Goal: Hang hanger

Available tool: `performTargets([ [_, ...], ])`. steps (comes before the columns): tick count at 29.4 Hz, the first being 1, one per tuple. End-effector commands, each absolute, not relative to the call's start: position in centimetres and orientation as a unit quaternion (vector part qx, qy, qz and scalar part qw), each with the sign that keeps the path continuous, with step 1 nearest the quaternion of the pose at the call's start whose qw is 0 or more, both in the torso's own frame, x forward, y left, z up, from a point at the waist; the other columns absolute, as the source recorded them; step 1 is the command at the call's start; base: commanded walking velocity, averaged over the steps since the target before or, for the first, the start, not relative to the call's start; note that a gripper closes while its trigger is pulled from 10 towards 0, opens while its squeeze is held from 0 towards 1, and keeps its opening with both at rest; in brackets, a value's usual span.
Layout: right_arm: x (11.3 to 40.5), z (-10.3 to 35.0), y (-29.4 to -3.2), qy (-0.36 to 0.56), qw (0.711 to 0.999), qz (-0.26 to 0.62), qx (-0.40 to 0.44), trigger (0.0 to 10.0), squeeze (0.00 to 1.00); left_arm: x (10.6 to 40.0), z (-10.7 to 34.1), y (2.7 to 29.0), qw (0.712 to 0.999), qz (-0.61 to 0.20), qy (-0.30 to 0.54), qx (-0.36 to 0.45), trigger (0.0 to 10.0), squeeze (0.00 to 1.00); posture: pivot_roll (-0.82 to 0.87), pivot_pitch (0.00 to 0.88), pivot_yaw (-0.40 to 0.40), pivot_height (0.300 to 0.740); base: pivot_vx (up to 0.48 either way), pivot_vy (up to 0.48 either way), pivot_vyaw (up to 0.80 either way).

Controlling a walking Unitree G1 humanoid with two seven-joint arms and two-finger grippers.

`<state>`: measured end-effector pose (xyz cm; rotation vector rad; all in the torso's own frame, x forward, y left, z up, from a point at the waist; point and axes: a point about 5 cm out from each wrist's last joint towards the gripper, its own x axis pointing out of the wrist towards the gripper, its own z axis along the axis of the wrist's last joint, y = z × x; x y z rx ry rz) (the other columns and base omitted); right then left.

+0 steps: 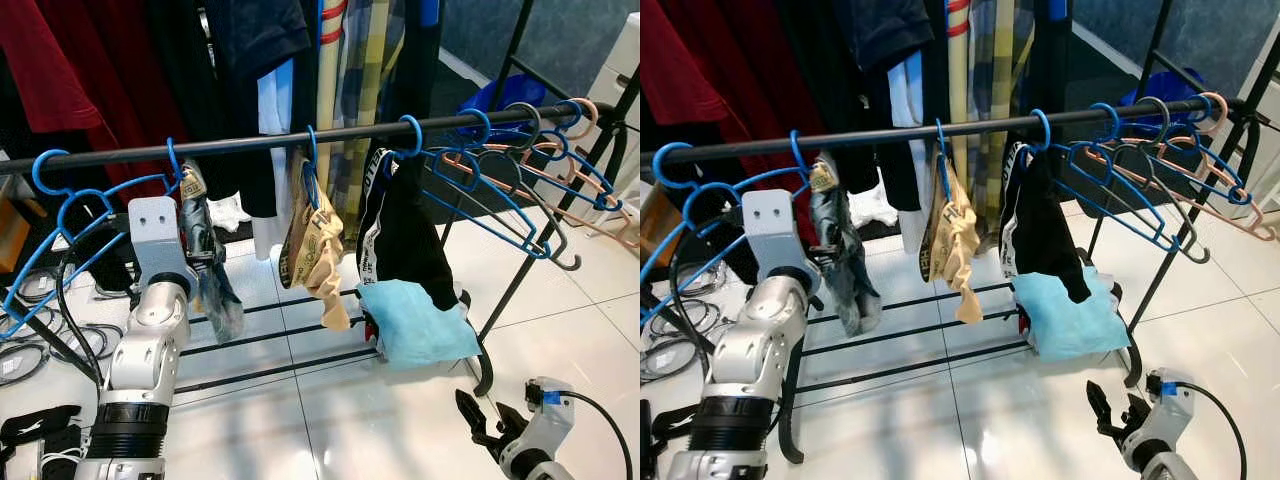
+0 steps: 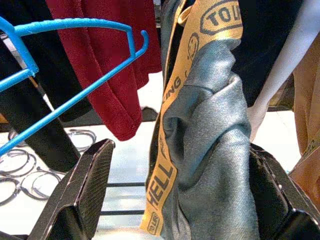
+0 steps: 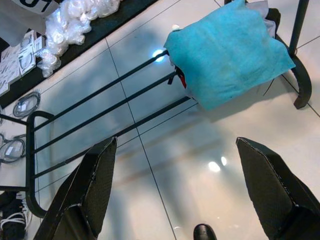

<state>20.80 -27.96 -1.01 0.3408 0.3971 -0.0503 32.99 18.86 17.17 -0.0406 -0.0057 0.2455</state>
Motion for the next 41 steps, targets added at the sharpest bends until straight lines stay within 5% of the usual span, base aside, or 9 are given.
performTargets([
  [1,20.4,-1.3,-27.7,0.195,0.965,-0.031,0.175,10.0,0.00,32.7,16.3,19.6,0.990,0.136,0.013,-0.019,10.0,0.00,-0.10,0.118,0.054,0.740,0.000,0.000,0.00],
  [41,20.3,-1.4,-27.5,0.195,0.964,-0.033,0.177,10.0,0.00,34.0,15.7,19.8,0.993,0.116,0.024,-0.023,10.0,0.00,-0.10,0.113,0.064,0.740,0.000,0.000,0.00],
])
